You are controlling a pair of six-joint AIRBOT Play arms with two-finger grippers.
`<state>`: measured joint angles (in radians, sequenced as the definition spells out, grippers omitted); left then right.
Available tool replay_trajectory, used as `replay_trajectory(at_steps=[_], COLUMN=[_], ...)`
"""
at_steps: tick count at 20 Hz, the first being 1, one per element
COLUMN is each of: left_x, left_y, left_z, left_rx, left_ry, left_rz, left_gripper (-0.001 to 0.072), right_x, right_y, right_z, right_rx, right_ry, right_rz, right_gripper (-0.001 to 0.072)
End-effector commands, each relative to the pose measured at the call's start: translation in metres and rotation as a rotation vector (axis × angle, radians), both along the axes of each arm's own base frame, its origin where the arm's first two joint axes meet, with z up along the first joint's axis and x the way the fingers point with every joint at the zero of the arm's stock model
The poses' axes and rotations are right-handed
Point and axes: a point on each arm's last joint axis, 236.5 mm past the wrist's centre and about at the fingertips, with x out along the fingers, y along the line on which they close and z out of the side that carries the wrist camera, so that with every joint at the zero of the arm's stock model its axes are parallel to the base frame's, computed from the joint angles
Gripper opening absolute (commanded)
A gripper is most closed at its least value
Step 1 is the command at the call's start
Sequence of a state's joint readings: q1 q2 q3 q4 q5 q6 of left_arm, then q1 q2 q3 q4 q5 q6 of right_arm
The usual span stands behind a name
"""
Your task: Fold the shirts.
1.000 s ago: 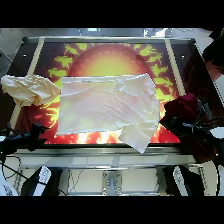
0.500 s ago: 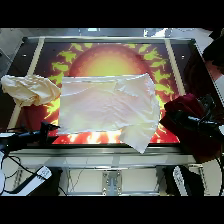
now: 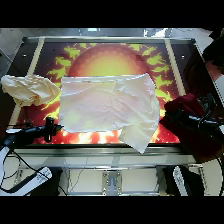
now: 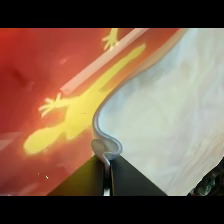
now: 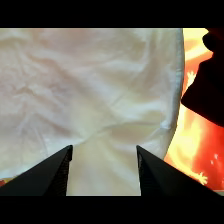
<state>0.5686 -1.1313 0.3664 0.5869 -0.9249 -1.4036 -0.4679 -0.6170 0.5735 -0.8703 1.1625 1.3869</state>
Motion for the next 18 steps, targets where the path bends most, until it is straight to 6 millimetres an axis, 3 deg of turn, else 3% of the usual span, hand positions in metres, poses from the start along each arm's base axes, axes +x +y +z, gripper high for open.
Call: replay_trajectory(at_steps=[1, 5, 8, 11, 17, 18], left_x=[0.004, 0.001, 0.003, 0.016, 0.025, 0.025], left_y=[-0.001, -0.009, -0.011, -0.011, -0.011, -0.011], left_z=[0.005, 0.009, 0.012, 0.022, 0.029, 0.029], left_rx=[-0.001, 0.028, 0.015, -0.03, 0.019, 0.018], left_ry=[-0.022, -0.085, -0.091, -0.13, -0.229, -0.229], left_rz=[0.003, -0.113, -0.103, -0.04, -0.099, -0.099], left_gripper=[0.0015, 0.0015, 0.0015, 0.0015, 0.0014, 0.0014], right_x=[-0.011, -0.018, -0.012, -0.002, 0.02, 0.026], right_y=[-0.008, 0.008, -0.002, 0.005, 0.046, 0.049], right_z=[-0.026, -0.082, -0.117, -0.134, -0.162, -0.163], right_rx=[0.013, 0.161, 0.169, 0.172, 0.171, 0.168], right_ry=[0.116, 0.252, 0.292, 0.298, 0.295, 0.282], right_rz=[-0.066, -0.101, -0.163, -0.14, -0.093, -0.103], right_gripper=[0.0451, 0.0451, 0.045, 0.045, 0.0445, 0.0319])
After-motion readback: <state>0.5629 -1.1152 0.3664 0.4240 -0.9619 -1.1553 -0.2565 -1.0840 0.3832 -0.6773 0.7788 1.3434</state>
